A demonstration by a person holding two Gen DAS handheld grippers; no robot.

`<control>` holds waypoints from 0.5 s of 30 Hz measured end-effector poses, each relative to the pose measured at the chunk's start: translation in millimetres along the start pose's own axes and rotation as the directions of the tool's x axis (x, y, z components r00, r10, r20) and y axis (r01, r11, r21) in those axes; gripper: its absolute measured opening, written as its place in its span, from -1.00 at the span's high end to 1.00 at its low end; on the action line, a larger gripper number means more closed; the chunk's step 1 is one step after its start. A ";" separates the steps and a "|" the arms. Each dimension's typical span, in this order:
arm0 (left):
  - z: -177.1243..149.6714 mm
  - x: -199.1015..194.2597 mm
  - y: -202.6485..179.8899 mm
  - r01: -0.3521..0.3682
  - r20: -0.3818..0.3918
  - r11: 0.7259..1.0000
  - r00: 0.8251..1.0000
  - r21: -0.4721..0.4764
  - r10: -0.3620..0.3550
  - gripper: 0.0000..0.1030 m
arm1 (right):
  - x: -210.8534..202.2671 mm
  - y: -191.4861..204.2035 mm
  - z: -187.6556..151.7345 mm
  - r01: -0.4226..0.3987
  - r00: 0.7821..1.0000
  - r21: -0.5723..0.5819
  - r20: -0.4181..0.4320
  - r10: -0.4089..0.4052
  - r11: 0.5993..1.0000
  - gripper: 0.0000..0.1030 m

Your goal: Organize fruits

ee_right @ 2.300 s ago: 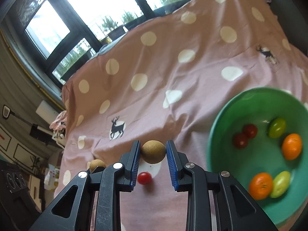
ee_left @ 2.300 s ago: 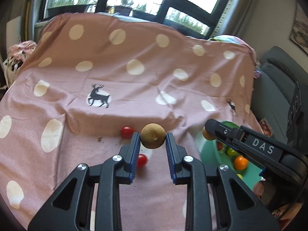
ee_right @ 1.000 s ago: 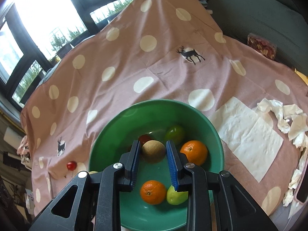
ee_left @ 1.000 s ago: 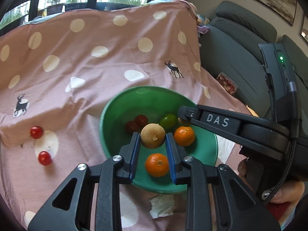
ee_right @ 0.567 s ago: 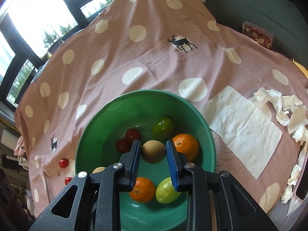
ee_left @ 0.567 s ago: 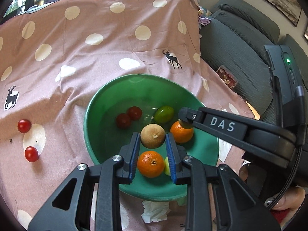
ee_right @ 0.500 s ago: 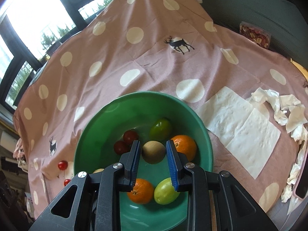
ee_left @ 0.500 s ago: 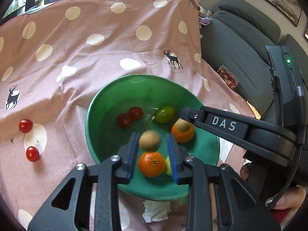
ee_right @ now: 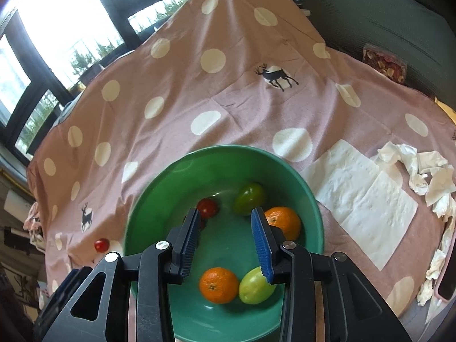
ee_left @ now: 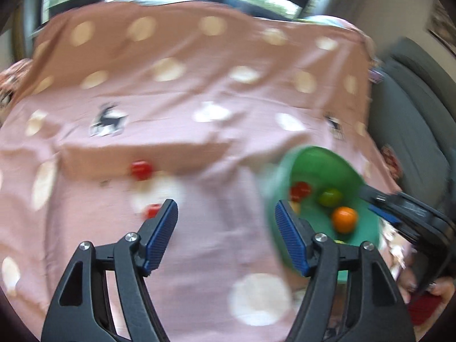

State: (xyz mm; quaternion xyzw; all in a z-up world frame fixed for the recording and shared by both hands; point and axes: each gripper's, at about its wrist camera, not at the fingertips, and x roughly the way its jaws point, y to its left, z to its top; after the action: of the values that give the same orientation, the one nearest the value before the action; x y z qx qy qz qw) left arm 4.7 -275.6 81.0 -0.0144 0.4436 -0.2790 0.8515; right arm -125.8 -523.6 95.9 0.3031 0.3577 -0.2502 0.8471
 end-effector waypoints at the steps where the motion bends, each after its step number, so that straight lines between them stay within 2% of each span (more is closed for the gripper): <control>1: 0.1 1.8 12.4 -0.039 -0.005 0.999 0.999 -0.023 0.039 -0.38 | 0.3 2.1 -0.1 -0.011 1.000 -0.005 -0.002 0.011 1.000 0.26; 4: -2.9 10.3 44.8 -0.105 -0.022 0.990 0.994 -0.094 0.103 -0.38 | -0.4 7.2 -0.7 -0.027 1.000 -0.013 -0.001 0.027 1.000 0.26; 8: -6.5 36.9 81.8 -0.061 -0.086 0.978 0.995 -0.202 0.044 -0.34 | -0.9 15.8 -2.6 -0.056 0.998 -0.026 -0.001 0.056 0.998 0.26; 15: -8.2 54.0 85.9 -0.019 -0.110 0.974 0.994 -0.225 -0.006 -0.17 | 3.8 42.0 -7.3 -0.172 0.985 -0.063 -0.013 0.172 0.983 0.26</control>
State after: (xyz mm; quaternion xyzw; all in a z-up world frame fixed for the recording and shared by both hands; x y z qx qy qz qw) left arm 62.5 -227.6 12.2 -0.0944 0.5188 -0.2244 0.8195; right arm -99.9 -490.4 102.9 0.3068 0.3414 -0.1633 0.8733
